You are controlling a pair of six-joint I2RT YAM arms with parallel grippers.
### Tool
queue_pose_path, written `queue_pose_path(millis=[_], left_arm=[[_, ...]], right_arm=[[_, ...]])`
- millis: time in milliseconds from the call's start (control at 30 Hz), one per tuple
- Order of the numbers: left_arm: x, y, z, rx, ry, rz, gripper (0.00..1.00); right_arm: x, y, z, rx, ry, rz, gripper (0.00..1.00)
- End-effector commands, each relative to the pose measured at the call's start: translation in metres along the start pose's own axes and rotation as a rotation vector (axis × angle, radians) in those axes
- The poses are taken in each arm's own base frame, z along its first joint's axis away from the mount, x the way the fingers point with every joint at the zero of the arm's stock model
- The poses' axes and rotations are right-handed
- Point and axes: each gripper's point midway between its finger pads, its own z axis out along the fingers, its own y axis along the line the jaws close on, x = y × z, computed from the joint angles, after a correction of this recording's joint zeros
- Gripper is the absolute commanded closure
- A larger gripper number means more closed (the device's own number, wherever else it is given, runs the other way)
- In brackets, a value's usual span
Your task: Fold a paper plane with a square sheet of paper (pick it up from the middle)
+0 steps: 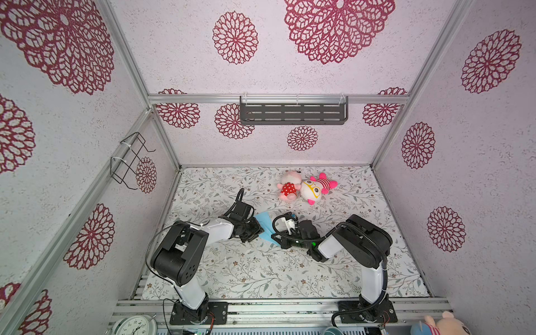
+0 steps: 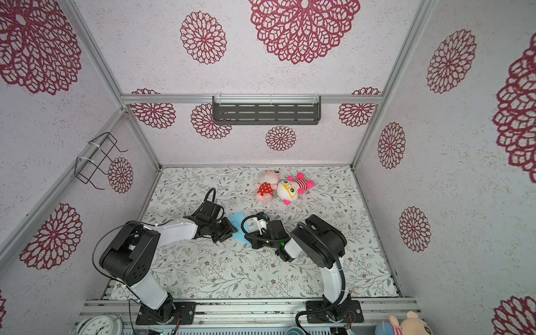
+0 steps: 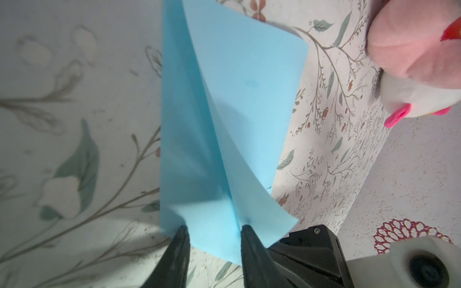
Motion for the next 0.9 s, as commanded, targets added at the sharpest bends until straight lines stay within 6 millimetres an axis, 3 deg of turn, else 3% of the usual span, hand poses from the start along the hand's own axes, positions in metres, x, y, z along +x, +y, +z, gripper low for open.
queue_pose_path(millis=[0, 300, 467, 700, 867], left_arm=[[-0.001, -0.009, -0.002, 0.012, -0.007, 0.046, 0.67], [-0.001, -0.005, 0.005, 0.001, 0.003, 0.058, 0.77], [0.001, 0.001, 0.011, -0.017, 0.011, 0.044, 0.77], [0.008, 0.021, 0.018, -0.079, 0.040, 0.006, 0.61], [0.017, 0.040, 0.022, -0.135, 0.061, -0.017, 0.57]], right_arm=[[-0.007, 0.004, 0.003, -0.026, -0.009, 0.000, 0.99], [-0.007, 0.005, 0.003, -0.037, -0.005, 0.004, 0.99], [-0.009, 0.006, 0.003, -0.040, -0.009, 0.005, 0.99], [-0.009, 0.005, 0.003, -0.034, -0.007, 0.010, 0.97], [-0.012, 0.003, 0.001, -0.019, -0.010, 0.004, 0.91]])
